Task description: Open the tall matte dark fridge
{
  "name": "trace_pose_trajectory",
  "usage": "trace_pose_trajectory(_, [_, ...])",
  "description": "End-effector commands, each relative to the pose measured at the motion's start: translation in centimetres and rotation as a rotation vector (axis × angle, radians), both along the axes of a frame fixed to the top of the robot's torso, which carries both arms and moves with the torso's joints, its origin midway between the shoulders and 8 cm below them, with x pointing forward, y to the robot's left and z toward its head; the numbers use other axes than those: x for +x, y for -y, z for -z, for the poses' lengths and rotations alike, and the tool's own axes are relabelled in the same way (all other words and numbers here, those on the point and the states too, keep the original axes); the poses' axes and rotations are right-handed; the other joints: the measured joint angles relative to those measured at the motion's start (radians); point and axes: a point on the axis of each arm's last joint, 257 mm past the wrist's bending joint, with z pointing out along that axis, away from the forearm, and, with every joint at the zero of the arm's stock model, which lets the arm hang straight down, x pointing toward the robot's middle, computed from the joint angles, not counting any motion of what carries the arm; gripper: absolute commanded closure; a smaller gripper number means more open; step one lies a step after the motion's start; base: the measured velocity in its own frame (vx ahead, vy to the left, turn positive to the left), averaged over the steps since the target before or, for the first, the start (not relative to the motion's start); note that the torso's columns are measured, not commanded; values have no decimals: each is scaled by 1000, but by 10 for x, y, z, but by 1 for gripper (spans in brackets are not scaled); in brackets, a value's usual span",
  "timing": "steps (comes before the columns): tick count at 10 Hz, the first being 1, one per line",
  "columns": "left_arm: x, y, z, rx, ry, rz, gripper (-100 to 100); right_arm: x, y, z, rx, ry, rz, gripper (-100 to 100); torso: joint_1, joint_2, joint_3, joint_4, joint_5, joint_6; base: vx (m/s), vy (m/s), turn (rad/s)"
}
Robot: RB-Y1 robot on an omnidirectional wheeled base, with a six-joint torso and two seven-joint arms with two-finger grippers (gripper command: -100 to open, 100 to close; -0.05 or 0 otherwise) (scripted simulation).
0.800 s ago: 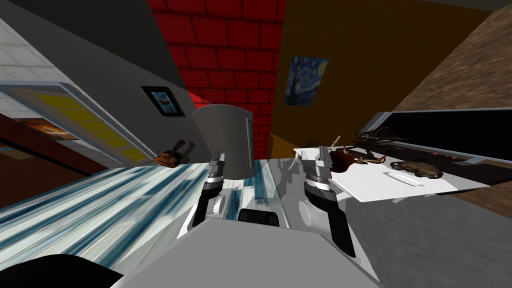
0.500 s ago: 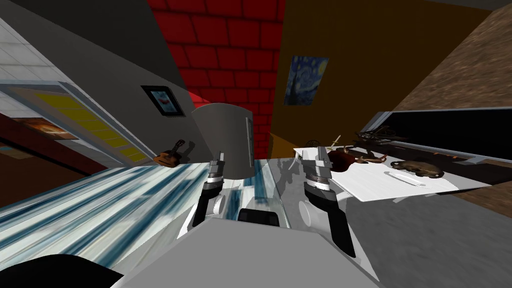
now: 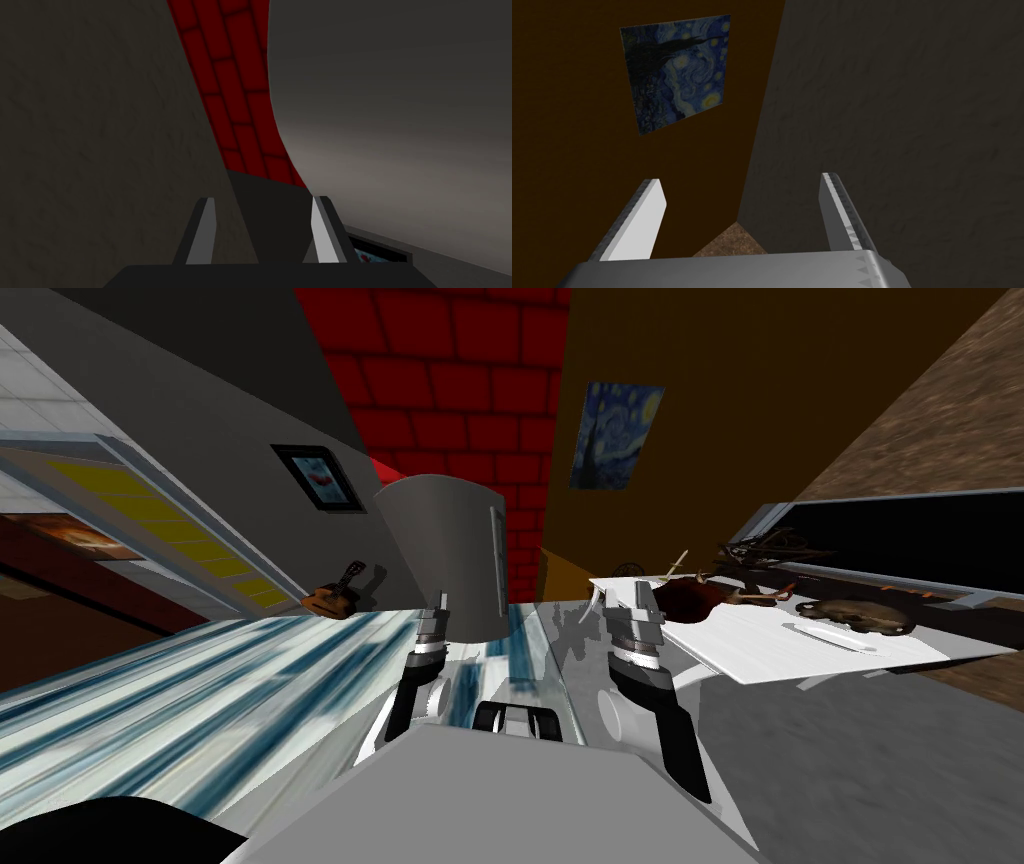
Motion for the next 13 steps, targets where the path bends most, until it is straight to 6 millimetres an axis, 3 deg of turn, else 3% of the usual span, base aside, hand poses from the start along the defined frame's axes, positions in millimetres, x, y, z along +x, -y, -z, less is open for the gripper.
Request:
trace_pose_trajectory(1, [0, 0, 0, 0, 0, 0, 0, 0, 0, 0, 0, 0, 0, 0, 0, 74, -148, 74, 0, 0, 0, 0, 0])
trace_pose_trajectory(2, [1, 2, 1, 43, -16, 18, -100, 0, 0, 0, 0, 0, 0, 0, 0, 148, -295, 148, 0, 0, 24, -1, -22])
trace_pose_trajectory(4, [3, 3, 5, 92, -46, 36, -100, 0, 0, 0, 0, -1, 0, 0, 1, 189, -385, 190, 0, 0, 58, 8, -39])
trace_pose_trajectory(13, [11, -18, 23, 228, -228, 41, -100, 0, 0, 0, 0, -1, 0, 0, 0, 194, -390, 194, 0, 0, 114, 16, -64])
